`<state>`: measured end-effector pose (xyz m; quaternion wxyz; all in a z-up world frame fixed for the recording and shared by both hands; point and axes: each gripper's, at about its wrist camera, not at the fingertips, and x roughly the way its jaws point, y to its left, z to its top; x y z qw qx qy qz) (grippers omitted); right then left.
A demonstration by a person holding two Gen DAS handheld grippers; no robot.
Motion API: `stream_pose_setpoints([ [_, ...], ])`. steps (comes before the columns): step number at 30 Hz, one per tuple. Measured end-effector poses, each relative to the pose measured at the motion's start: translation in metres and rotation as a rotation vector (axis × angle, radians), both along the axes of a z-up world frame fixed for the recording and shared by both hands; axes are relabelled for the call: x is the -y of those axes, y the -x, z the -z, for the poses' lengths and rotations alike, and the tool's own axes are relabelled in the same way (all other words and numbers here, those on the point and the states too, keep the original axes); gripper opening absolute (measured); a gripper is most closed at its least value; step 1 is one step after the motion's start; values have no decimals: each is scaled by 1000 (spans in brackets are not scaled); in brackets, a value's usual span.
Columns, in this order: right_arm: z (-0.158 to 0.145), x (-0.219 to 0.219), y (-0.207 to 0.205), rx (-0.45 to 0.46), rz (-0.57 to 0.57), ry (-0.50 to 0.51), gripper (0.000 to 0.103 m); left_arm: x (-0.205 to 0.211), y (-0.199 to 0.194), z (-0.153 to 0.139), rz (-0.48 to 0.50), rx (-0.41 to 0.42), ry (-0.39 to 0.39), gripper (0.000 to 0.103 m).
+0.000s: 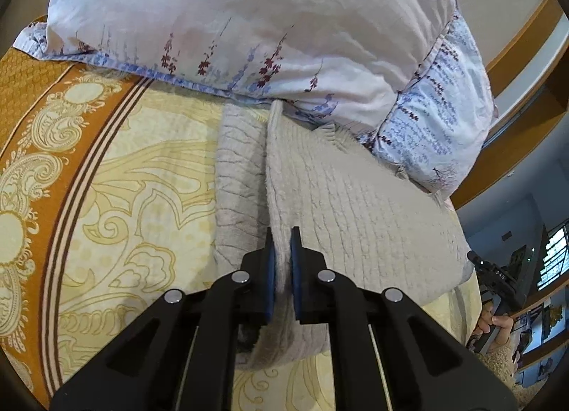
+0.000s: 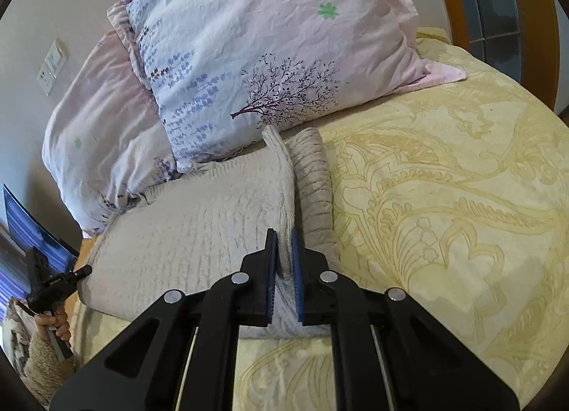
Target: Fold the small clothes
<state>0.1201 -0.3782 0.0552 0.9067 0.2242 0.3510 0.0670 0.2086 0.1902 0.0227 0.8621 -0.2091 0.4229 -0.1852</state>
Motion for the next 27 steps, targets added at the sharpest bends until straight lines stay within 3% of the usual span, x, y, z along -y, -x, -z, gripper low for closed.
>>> stream_pose_setpoints([
  [12, 30, -2, -3, -115, 75, 39, 9, -4, -2, 21, 3, -47, -13, 8],
  [15, 18, -8, 3, -70, 92, 80, 19, -4, -1, 18, -5, -42, -11, 11],
  [18, 1, -20, 7, 21, 68, 107, 37, -5, 3, 9, -23, -16, -2, 28],
  [20, -5, -29, 2, 43, 29, 117, 39, -4, 7, -2, -50, 35, -12, 47],
  [23, -6, -53, -14, 42, -52, 134, 39, 5, 12, -15, -49, 103, -34, 61],
  [27, 0, -85, -37, 31, -136, 178, 39, 28, 8, -18, 12, 122, -43, 65],
])
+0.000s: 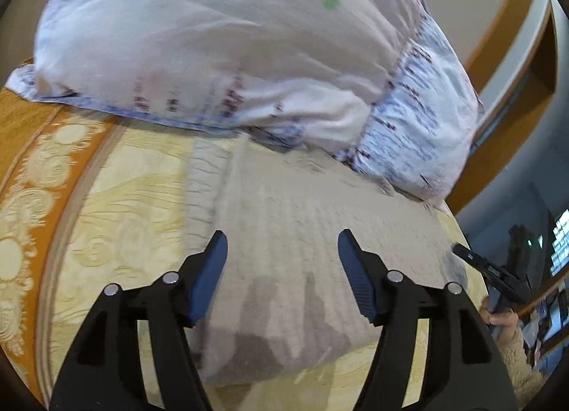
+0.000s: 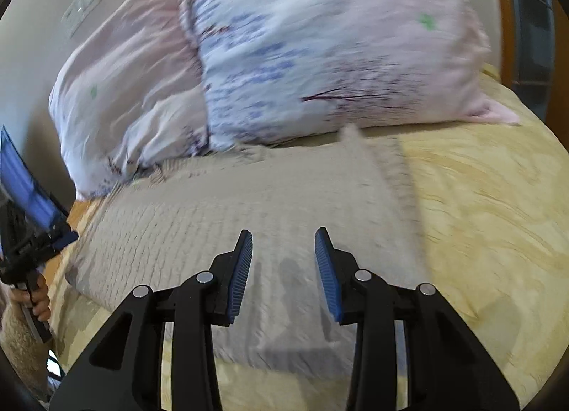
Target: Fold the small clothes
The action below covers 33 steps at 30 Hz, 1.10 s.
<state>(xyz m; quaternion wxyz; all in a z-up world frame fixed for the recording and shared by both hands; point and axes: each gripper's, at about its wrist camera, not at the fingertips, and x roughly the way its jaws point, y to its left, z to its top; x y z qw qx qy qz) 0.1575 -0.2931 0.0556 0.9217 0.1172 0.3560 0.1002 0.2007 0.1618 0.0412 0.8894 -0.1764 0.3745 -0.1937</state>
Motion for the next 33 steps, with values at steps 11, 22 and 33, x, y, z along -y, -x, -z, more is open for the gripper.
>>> stream_pose_setpoints([
  [11, 24, -10, -25, -94, -9, 20, 45, 17, -22, 24, 12, -100, -53, 76],
  [22, 9, -37, -16, -68, -29, 93, 70, -30, -20, -2, -203, -99, -112, 101],
  [33, 1, -72, -21, -24, -28, 150, 80, -20, -44, 15, -186, -180, -163, 101],
])
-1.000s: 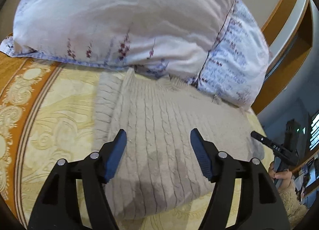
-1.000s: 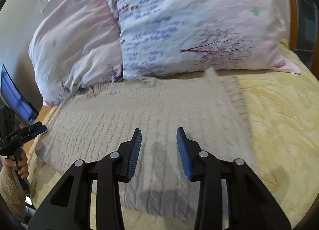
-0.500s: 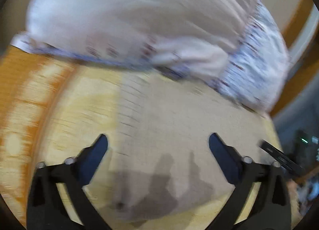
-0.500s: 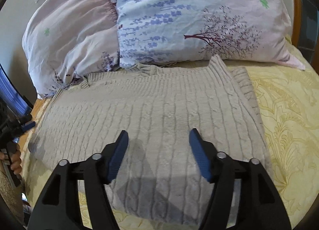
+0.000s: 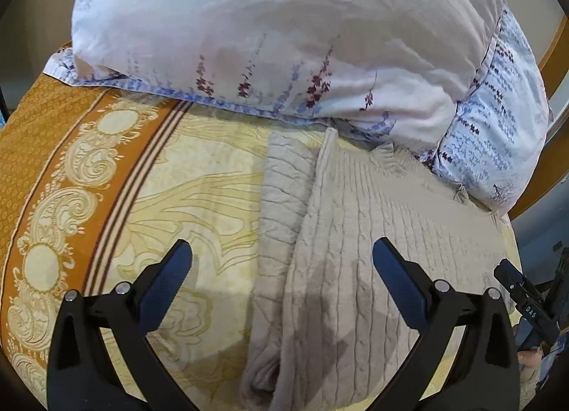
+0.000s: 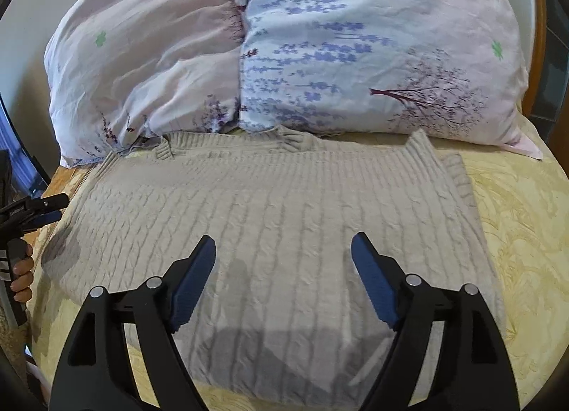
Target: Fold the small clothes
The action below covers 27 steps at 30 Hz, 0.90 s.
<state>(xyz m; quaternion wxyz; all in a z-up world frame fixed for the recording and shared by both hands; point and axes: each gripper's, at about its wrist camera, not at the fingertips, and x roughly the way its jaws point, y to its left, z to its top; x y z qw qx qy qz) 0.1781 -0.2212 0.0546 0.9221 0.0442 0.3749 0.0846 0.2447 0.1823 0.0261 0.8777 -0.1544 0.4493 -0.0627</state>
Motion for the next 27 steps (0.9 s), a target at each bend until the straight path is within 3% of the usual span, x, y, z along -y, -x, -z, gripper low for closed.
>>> stream_pose_setpoints([
  [6, 9, -10, -5, -31, -17, 3, 81, 5, -10, 13, 1, -52, 74, 101],
  [10, 10, -10, -3, -30, -21, 9, 82, 6, -16, 15, -4, -42, 111, 100],
  [12, 11, -12, -4, -31, -26, 15, 83, 6, -19, 15, -3, -47, 141, 95],
  [16, 12, -14, -4, -23, -34, 17, 87, 0, -23, 16, -20, -62, 207, 77],
  [20, 12, -14, -4, -17, -37, 16, 88, -7, -21, 22, -37, -74, 334, 63],
  [25, 13, -16, -4, -11, -44, 22, 90, -7, -17, 22, -42, -62, 403, 59],
  [27, 13, -17, -4, -10, -43, 28, 91, -5, -18, 22, -49, -67, 390, 60],
])
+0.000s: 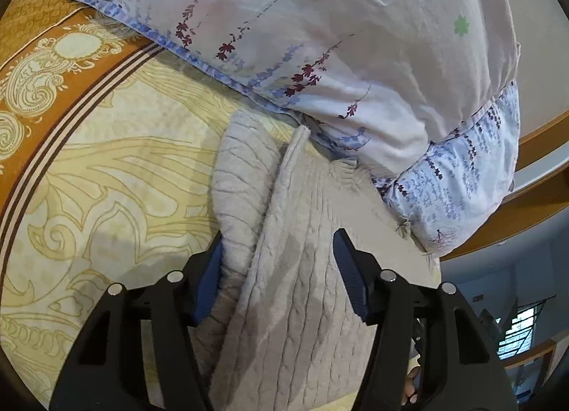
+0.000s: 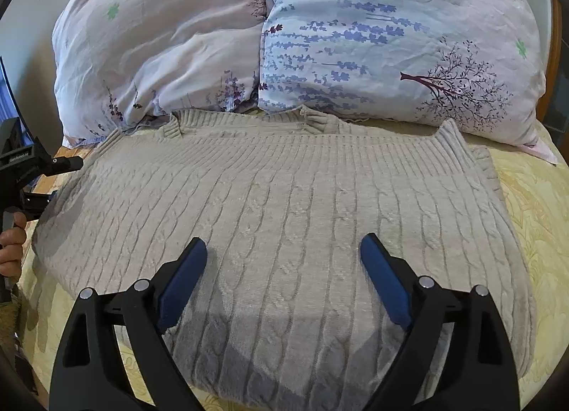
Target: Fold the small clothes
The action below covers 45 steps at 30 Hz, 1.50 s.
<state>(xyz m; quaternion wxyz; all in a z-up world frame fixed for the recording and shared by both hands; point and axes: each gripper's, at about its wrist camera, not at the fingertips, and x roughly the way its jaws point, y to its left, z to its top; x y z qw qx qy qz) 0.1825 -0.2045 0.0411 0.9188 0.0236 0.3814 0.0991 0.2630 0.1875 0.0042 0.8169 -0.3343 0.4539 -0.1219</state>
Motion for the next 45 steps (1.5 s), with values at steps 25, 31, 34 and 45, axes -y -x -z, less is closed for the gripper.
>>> stream_pose_setpoints([
  [25, -13, 60, 25, 40, 101, -116, 91, 92, -5, -84, 105, 152, 77, 17],
  [31, -21, 104, 43, 113, 159, -173, 91, 176, -14, -91, 229, 165, 145, 16],
  [34, -23, 125, 50, 134, 197, -201, 91, 222, -12, -81, 287, 147, 198, 16],
  [45, -25, 174, 53, 99, 208, -403, 91, 291, 2, -45, 479, 63, 290, 40],
])
